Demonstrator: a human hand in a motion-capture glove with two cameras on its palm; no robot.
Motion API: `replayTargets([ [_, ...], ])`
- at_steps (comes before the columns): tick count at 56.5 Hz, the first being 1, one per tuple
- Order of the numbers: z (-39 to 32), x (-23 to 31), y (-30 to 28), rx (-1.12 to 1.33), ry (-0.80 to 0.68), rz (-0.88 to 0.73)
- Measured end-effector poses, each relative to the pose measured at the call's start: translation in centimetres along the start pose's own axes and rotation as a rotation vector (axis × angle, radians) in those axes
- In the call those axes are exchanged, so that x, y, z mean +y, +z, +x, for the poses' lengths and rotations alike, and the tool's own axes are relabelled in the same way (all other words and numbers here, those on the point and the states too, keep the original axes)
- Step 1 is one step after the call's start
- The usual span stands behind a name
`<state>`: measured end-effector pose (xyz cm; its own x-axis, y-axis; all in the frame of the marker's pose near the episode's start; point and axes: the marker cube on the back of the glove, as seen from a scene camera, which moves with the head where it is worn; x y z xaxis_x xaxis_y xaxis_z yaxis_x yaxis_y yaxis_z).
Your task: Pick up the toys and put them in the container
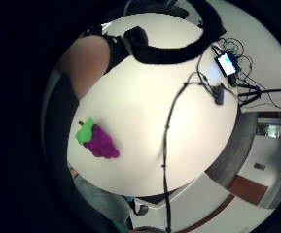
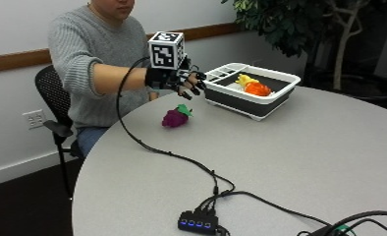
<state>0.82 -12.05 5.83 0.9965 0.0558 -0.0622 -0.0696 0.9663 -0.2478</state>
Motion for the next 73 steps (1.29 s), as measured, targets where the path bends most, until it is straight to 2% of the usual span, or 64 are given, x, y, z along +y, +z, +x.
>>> replayTargets([
  [10, -1.8, 1.9, 4.4, -0.022, -0.065, -0.036],
  [20, -3.1, 3.1, 13.5, -0.007, -0.071, -0.166],
  [24, -3.0, 3.4, 16.3, 0.004, -0.037, -0.147],
  [28, -2.8, 3.6, 16.8, -0.017, -0.008, -0.068],
  [42, -3.3, 3.7, 16.8, 0.045, -0.029, -0.032],
  [51, -2.1, 1.5, 13.6, 0.045, -0.056, 0.083],
  [62, 3.6, -2.6, -1.6, 0.006, 0.083, 0.273],
  [67, 2.8, -3.6, -4.5, 0.02, 0.071, 0.296],
  [73, -1.6, -5.9, -4.9, -0.042, -0.007, 0.253],
])
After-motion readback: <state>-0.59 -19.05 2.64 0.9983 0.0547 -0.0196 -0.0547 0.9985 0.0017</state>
